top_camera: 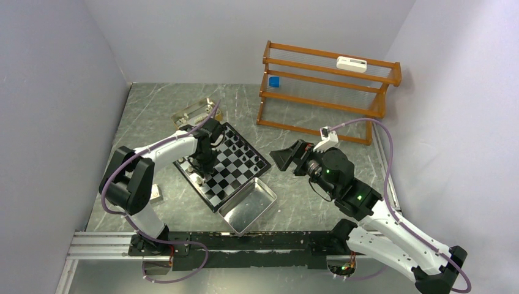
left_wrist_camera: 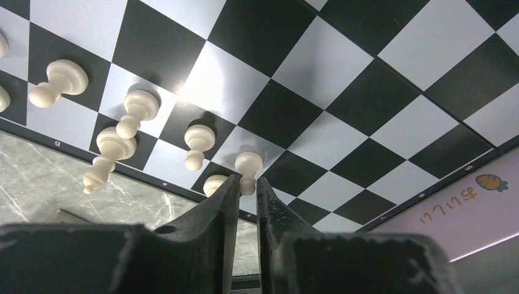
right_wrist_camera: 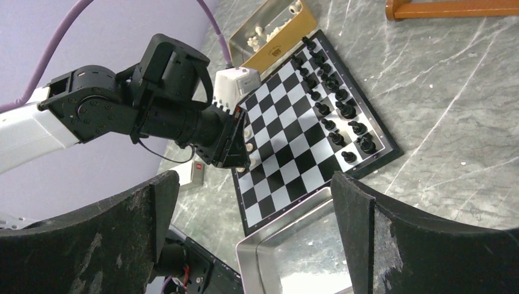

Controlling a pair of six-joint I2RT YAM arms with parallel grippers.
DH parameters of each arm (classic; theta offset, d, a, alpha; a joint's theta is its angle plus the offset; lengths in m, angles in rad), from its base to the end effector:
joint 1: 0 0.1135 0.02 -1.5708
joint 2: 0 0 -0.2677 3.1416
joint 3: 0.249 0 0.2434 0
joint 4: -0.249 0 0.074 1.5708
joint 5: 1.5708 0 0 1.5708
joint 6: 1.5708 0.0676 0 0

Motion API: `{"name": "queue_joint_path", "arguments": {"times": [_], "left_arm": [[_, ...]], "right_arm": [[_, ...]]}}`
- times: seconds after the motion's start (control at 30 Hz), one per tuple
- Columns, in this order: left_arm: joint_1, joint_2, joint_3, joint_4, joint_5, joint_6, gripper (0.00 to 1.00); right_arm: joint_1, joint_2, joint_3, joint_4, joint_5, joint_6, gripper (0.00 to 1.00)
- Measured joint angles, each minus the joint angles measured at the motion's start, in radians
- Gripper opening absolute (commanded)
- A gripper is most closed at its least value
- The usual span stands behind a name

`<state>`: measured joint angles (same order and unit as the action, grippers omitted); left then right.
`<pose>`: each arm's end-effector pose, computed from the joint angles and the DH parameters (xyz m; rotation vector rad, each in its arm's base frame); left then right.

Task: Set up the chess pieces on the board
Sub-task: Place the chess piece on the chessboard, then pick up the chess piece from the storage box.

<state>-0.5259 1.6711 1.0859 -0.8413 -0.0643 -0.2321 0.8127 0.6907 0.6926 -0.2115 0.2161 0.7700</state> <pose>0.2590 -0.1453 0.1596 0.4299 2.9527 0.0094 0.1387 0.1254 0.3153 0.1242 1.8722 0.9339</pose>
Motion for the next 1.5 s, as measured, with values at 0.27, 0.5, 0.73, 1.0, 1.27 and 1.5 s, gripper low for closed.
{"name": "queue_joint_path", "arguments": {"times": [0.27,0.5,0.73,1.0,1.27,1.5], "left_arm": [[-0.001,-0.001,0.010,-0.001,0.002,0.000,0.33],[-0.002,-0.050,0.074,-0.005,0.003,-0.009,0.33],[0.021,-0.088,0.192,0.007,-0.010,-0.019,0.33],[0.183,0.011,0.402,0.103,-0.107,-0.022,0.29],[0.323,0.236,0.547,0.179,-0.161,-0.021,0.26],[0.393,0.439,0.686,0.202,-0.154,-0.021,0.27]], "right_arm": [[0.000,0.000,-0.003,0.002,0.000,0.000,1.00],[0.000,-0.002,-0.011,0.003,0.000,0.000,1.00],[0.000,-0.008,-0.014,0.003,0.000,-0.001,1.00],[0.000,-0.002,-0.014,0.002,0.000,-0.017,1.00],[0.000,-0.001,-0.014,-0.009,-0.008,-0.042,1.00],[0.000,-0.003,-0.014,-0.009,-0.006,-0.064,1.00]]}}
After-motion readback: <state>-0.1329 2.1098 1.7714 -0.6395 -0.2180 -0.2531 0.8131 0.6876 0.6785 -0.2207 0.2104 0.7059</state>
